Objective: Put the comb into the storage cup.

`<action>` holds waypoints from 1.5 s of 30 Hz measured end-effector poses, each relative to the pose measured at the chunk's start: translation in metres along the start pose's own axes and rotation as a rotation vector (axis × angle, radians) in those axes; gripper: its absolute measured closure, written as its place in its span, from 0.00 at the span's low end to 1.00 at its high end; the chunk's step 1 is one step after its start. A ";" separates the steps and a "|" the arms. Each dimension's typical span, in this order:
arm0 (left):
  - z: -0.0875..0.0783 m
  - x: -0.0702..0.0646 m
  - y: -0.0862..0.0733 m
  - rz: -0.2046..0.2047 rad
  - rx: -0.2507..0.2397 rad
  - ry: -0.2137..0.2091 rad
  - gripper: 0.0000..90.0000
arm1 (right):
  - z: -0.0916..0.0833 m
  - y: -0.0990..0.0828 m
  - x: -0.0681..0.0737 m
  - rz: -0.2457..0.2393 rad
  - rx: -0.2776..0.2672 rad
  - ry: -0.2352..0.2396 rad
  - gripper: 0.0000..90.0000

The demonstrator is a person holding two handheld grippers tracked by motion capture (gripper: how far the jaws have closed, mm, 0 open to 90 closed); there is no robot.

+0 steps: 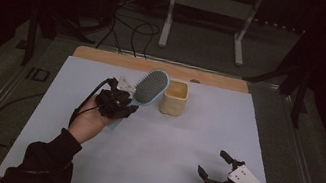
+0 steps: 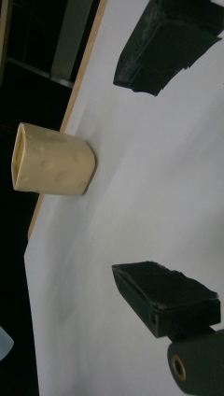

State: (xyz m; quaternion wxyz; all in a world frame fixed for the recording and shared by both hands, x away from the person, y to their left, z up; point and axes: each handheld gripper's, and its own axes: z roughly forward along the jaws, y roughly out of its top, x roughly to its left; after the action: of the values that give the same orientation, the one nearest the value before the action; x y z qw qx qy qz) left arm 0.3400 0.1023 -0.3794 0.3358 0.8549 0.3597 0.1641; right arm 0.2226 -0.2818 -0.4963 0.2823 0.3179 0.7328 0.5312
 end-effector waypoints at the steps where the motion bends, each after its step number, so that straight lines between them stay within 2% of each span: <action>1: 0.000 0.000 0.000 0.000 0.000 0.000 0.78 | 0.000 0.000 0.000 0.000 0.000 0.000 0.10; 13: 0.003 -0.001 0.020 0.013 -0.059 -0.015 0.78 | 0.000 0.000 0.000 -0.002 0.000 0.001 0.10; 14: 0.003 -0.002 0.022 0.018 -0.074 -0.005 0.78 | 0.000 0.000 0.000 -0.004 0.000 0.001 0.10; 15: 0.004 -0.002 0.026 0.020 -0.082 -0.020 0.78 | 0.000 0.000 0.000 -0.002 0.000 0.001 0.10; 16: 0.005 -0.003 0.028 0.022 -0.095 -0.013 0.78 | 0.000 0.000 0.000 0.000 0.001 0.001 0.10; 20: 0.009 -0.004 0.033 0.026 -0.107 -0.019 0.78 | 0.000 0.000 -0.001 0.000 -0.001 0.002 0.10; 23: 0.014 -0.006 0.040 0.032 -0.111 -0.038 0.78 | 0.000 0.000 -0.001 0.001 -0.002 0.002 0.10; 25: 0.015 -0.006 0.042 0.034 -0.121 -0.033 0.78 | 0.000 0.000 -0.001 0.001 -0.002 0.003 0.10; 30: 0.019 -0.007 0.052 0.024 -0.163 -0.050 0.78 | 0.000 0.000 -0.001 0.002 -0.001 0.003 0.10; 34: 0.022 -0.008 0.061 0.029 -0.194 -0.041 0.78 | 0.000 -0.001 -0.001 0.004 -0.001 0.002 0.10; 35: 0.022 -0.008 0.063 0.033 -0.192 -0.056 0.78 | 0.000 -0.001 -0.001 0.004 -0.002 0.002 0.10; 37: 0.024 -0.009 0.069 0.033 -0.208 -0.049 0.78 | 0.000 -0.001 -0.001 0.008 0.000 0.002 0.10; 38: 0.025 -0.009 0.072 0.032 -0.210 -0.065 0.78 | 0.000 -0.001 -0.001 0.007 -0.002 0.003 0.10; 45: 0.033 -0.014 0.086 0.026 -0.257 -0.083 0.78 | 0.000 -0.001 -0.001 0.007 -0.001 0.005 0.10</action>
State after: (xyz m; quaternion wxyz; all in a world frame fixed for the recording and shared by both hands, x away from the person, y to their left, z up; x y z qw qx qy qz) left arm 0.3916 0.0326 -0.3440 0.4549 0.8156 0.3102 0.1777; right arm 0.2232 -0.2828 -0.4970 0.2789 0.3191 0.7321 0.5332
